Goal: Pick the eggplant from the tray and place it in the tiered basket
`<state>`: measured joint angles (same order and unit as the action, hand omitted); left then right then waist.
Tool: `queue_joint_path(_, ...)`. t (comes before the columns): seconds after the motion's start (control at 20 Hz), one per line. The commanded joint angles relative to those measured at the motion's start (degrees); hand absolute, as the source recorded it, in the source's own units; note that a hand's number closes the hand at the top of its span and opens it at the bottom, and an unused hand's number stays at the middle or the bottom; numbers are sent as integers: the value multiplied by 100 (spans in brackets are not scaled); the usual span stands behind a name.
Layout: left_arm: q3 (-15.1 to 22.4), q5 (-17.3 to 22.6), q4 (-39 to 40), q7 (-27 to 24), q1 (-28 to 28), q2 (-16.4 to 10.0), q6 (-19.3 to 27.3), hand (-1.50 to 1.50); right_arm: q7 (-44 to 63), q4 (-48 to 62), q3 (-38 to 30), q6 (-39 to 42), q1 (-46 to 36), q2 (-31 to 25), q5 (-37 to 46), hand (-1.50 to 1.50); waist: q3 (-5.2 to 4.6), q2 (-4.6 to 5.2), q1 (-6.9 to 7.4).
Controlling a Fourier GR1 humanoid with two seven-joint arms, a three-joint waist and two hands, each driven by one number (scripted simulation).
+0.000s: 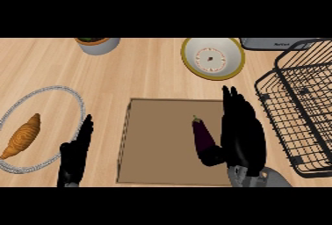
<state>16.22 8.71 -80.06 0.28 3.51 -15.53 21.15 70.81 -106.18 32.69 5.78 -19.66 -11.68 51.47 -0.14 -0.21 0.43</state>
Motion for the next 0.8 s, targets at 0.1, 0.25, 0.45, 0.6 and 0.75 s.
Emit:
queue_joint_path(0.1,-18,-61,-74,114,-143,53,73,0,1227,944,61,988,-335,594,400,-150,0,22,32)
queue_joint_path(0.25,-107,17,-3,-22,119,-126,-109,0,1403,1084,16,1321,-191,823,472,-150,-5,4,23)
queue_joint_path(0.45,-9,-39,31,-62,55,82,-53,0,1435,1216,-176,1553,-235,1143,520,-150,0,4,-24)
queue_joint_path(0.6,-78,-69,159,109,-205,80,-29,0,1437,1812,-7,970,-358,1153,390,-150,6,35,47)
queue_joint_path(0.75,-61,-93,193,-89,-27,167,-45,0,1368,1828,-55,901,-444,1158,257,-150,8,22,23)
